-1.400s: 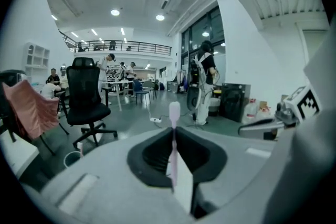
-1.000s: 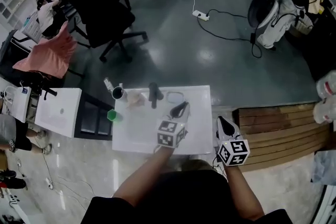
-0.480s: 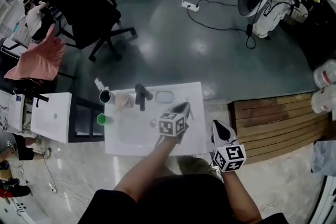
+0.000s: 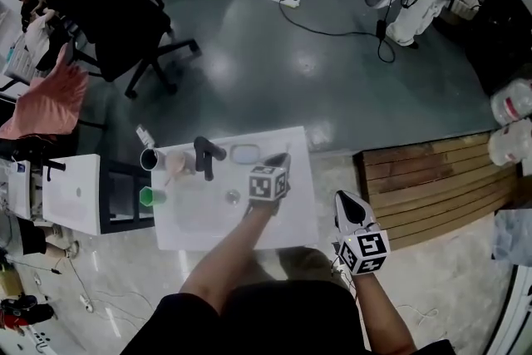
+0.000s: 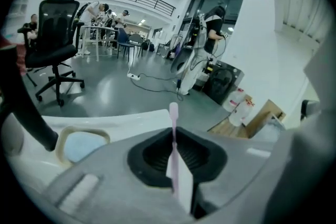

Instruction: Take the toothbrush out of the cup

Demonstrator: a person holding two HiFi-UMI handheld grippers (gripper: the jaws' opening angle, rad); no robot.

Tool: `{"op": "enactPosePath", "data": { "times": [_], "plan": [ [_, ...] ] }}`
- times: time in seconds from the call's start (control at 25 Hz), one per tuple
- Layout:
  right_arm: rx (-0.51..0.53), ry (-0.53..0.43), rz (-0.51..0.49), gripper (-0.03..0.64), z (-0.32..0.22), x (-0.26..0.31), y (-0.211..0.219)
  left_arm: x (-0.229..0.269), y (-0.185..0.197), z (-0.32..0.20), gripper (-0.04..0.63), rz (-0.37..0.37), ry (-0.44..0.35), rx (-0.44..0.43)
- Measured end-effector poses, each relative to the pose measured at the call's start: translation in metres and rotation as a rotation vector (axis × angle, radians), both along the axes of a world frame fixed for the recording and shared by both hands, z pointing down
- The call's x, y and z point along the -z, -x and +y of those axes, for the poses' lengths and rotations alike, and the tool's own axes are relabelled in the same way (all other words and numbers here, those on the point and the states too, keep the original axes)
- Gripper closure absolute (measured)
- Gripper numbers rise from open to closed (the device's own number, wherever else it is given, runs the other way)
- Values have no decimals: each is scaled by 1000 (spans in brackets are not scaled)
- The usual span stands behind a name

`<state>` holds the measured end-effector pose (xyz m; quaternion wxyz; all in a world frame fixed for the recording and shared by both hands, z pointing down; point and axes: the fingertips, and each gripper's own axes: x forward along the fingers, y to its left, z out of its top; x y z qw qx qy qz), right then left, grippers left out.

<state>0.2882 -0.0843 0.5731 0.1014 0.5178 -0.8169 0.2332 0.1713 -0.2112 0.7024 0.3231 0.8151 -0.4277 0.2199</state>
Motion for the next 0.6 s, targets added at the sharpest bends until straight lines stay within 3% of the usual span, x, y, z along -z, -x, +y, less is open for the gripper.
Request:
{"op": "enactPosePath", "data": {
  "times": [0.24, 0.6],
  "plan": [
    [-3, 23, 22, 615, 0, -14, -11, -38, 8, -14, 571, -40, 74, 48],
    [-28, 74, 39, 615, 4, -37, -26, -74, 10, -26, 571, 34, 177, 159]
  ]
}}
